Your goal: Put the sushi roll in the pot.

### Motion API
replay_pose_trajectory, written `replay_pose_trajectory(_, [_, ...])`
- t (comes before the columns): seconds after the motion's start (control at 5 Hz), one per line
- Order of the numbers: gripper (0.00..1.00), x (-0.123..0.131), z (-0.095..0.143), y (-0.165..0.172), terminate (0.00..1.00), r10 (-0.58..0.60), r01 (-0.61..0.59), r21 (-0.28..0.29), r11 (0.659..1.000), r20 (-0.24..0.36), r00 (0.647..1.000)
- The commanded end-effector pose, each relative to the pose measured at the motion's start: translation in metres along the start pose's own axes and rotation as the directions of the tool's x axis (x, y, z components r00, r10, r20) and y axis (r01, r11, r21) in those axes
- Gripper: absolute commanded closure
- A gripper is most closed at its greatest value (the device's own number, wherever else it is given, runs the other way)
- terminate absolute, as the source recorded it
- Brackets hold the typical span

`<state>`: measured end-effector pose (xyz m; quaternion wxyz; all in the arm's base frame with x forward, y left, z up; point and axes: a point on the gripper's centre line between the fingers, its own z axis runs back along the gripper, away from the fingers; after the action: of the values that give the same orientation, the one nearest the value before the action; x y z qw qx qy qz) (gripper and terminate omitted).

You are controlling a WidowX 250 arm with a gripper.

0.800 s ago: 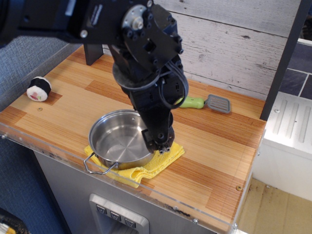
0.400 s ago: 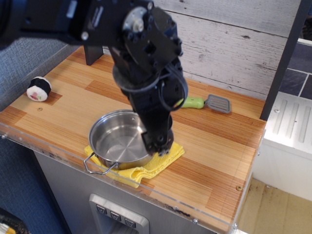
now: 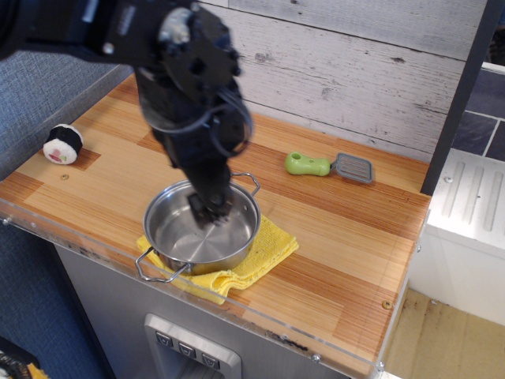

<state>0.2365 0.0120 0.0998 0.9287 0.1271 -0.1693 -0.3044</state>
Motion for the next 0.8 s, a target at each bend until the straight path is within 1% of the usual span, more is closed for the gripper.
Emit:
replay_pose_trajectory(0.0, [0.00,-0.003,-0.013,0.041,0.00,-0.142,0.144,0.050,0.988,-0.041,0.989])
replay_pose_trajectory(0.2, [0.00,-0.008,-0.022,0.064,0.00,-0.331,0.331,0.046,0.942,-0.026,0.943])
replay_pose_trajectory(0.4, [0.00,-0.023,-0.029,0.083,0.00,-0.404,0.405,0.037,0.914,-0.021,0.915])
replay_pose_trajectory(0.6, [0.00,-0.046,-0.036,0.103,0.00,-0.429,0.430,0.017,0.903,-0.047,0.902])
